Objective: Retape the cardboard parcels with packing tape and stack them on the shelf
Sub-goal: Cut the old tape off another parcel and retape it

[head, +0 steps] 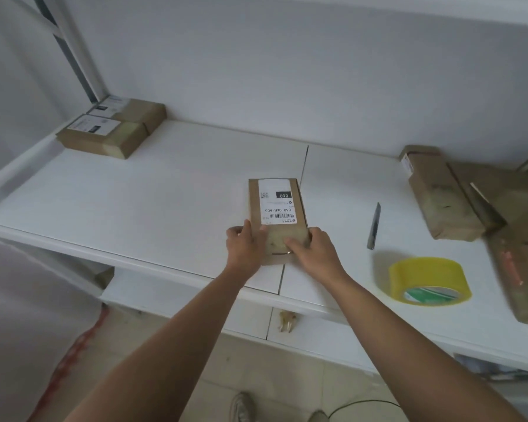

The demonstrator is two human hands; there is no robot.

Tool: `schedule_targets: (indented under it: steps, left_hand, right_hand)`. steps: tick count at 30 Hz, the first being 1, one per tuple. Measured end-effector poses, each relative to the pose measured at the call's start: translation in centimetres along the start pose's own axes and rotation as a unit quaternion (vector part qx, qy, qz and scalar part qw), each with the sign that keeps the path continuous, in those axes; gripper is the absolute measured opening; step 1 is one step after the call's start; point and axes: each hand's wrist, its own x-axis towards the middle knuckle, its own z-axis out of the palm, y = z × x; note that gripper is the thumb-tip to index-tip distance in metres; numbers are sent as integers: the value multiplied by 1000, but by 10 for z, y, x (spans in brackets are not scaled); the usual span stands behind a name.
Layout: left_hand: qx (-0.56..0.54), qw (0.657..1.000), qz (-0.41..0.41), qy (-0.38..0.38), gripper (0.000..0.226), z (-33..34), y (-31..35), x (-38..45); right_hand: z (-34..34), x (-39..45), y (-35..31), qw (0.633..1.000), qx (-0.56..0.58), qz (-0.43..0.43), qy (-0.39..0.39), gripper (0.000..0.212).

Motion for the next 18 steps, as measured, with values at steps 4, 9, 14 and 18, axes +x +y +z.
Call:
schedule_targets:
  steps: [4,9,14,18]
  left_hand:
    - [53,993,100,12,37,3,1,-13]
    - [136,949,268,94,33,12,-7,-23]
    - [206,884,393,148,17,17,-13,-24]
    - [212,898,367,118,20,18,-6,-22]
  right_hand:
    - [-2,2,8,999,-35,18,22,46]
    - [-3,5,12,996,-80,20,35,53]
    - [-4,-6,10,948,-226,-189,124,38]
    - [1,-5,21,914,-254,-303,92,33]
